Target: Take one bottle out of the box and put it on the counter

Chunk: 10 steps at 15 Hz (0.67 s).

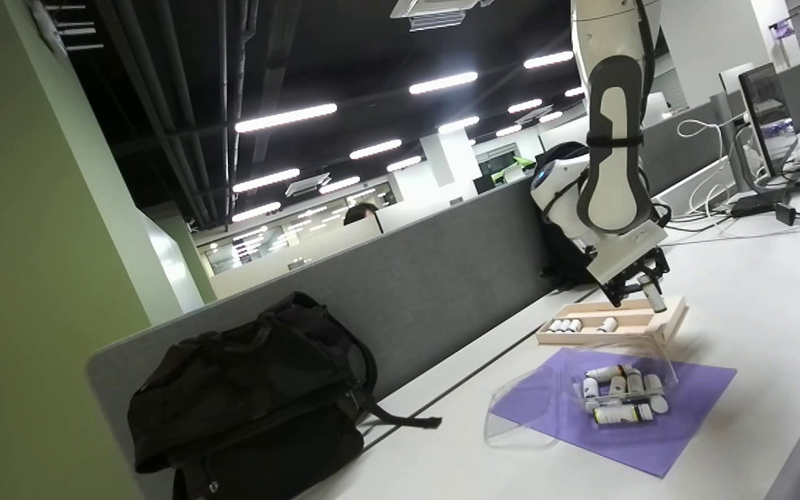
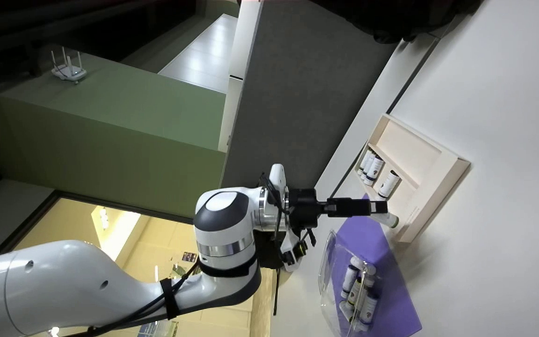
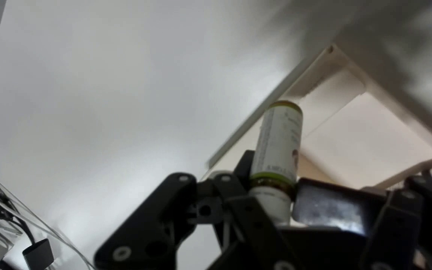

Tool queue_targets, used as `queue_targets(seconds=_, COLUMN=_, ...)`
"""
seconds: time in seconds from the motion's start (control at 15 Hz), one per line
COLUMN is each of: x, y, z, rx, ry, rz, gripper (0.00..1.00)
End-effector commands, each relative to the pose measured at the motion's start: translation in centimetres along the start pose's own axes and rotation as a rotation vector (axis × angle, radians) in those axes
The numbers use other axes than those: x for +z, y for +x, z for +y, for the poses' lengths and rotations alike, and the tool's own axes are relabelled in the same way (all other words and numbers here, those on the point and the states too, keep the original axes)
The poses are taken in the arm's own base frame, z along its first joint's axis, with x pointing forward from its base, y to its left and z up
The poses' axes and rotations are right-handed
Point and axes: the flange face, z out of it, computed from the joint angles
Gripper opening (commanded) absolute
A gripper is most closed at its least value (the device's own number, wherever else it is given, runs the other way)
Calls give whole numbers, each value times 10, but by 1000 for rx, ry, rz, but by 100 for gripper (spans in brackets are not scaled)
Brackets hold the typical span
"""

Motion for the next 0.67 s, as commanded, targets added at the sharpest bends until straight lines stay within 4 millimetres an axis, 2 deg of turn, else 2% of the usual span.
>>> queue_targets(seconds=0.0, x=0, y=-17, z=-3, rx=-16, ry=-22, rz=-4, gripper=8)
queue_targets(seconds=0.6, x=20, y=-62, z=-10, rx=-111, ry=-54, rz=-62, gripper=8)
